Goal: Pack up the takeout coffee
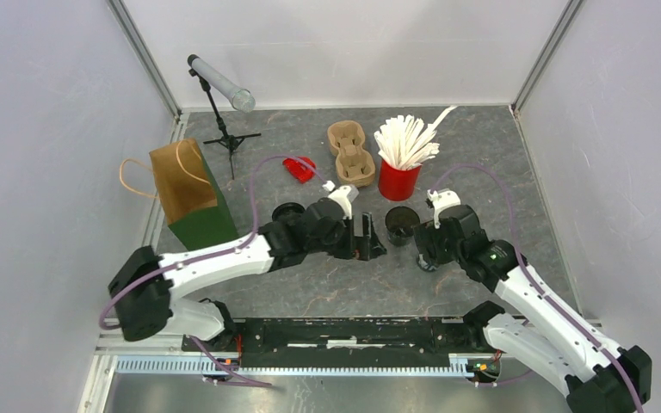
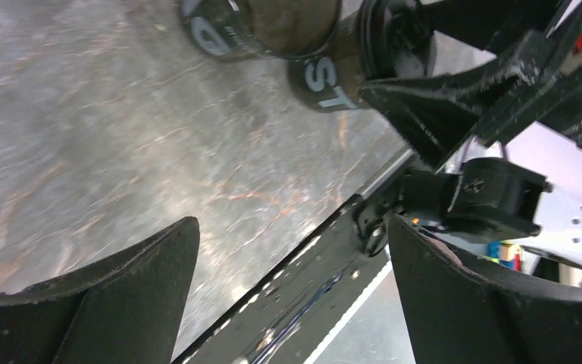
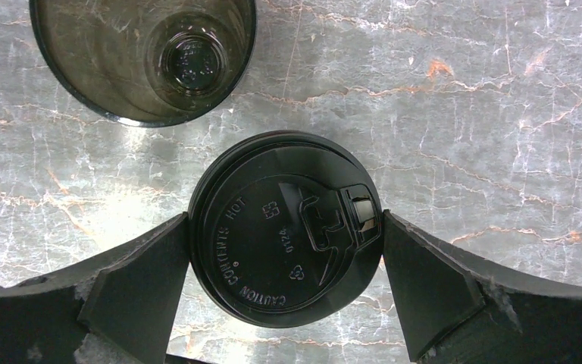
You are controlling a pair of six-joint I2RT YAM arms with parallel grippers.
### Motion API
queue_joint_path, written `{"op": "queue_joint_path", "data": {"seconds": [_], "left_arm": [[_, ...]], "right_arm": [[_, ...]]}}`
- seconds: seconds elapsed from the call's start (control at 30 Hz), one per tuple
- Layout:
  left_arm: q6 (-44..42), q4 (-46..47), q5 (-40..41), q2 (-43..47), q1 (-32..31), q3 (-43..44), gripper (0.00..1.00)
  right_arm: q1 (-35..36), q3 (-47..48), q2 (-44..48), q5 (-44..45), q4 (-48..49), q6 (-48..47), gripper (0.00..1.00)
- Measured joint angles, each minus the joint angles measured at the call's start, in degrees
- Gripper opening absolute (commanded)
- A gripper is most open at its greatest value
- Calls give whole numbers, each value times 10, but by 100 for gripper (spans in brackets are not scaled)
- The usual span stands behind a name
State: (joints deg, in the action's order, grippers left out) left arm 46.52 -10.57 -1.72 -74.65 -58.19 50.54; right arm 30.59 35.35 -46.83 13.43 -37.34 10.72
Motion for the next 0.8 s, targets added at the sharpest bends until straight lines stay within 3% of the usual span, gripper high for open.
{"op": "queue_joint_path", "data": {"seconds": [0.43,0.8], "left_arm": [[134,241,-59,-176,0,3,100],[184,323,-77,-272,0,45,95]], "right_arm": [[0,-26,60,-46,0,2,98],[0,-26,75,-63,0,0,98]]}}
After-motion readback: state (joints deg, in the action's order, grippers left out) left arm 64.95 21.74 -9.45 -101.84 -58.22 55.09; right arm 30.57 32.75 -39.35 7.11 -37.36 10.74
